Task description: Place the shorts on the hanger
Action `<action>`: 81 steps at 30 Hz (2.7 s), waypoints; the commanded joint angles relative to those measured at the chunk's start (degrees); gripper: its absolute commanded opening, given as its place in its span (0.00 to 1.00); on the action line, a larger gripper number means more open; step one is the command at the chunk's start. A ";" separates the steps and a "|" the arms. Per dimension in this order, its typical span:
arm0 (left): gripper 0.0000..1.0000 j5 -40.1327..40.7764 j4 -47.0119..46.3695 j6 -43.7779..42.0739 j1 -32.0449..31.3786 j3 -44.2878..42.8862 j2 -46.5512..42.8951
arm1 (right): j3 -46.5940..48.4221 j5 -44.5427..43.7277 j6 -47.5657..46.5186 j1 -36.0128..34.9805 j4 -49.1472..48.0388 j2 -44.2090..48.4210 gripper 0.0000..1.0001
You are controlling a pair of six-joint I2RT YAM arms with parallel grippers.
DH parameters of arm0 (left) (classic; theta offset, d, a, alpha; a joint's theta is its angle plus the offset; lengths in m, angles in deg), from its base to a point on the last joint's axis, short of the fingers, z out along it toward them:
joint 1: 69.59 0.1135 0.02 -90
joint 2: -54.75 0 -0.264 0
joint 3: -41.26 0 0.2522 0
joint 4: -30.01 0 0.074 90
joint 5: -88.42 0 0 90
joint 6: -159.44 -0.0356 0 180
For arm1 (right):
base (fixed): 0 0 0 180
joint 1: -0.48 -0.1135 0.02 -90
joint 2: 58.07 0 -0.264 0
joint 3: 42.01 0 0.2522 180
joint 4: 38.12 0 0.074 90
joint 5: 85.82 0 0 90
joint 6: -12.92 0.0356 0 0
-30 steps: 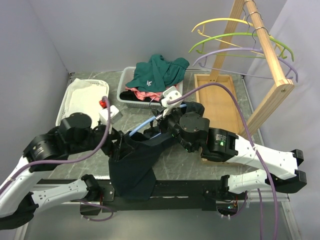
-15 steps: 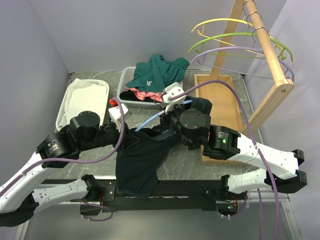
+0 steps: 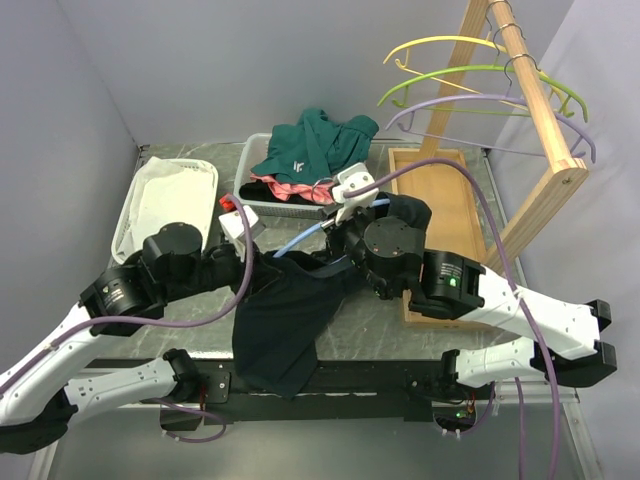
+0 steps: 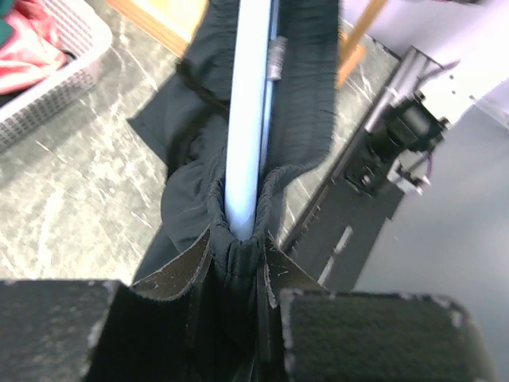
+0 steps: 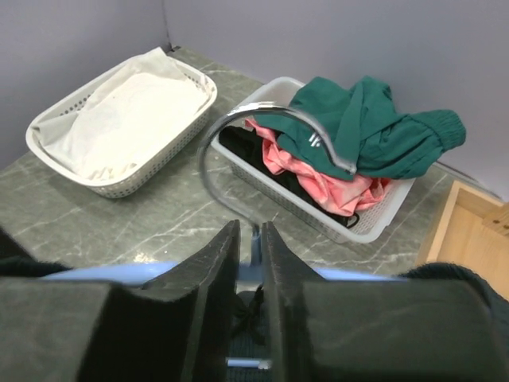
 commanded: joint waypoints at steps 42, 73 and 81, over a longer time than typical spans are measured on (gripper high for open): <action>0.01 -7.78 -17.57 -18.57 0.87 -33.96 26.42 | -35.54 15.90 25.29 -22.66 -27.91 -14.50 0.87; 0.01 -2.51 -24.24 -21.57 -9.15 -66.23 57.46 | -41.86 12.64 28.19 -22.49 -32.13 -17.67 0.87; 0.01 -1.90 -24.94 -21.30 -10.38 -67.30 60.62 | -42.04 12.20 28.81 -22.49 -31.87 -17.40 0.87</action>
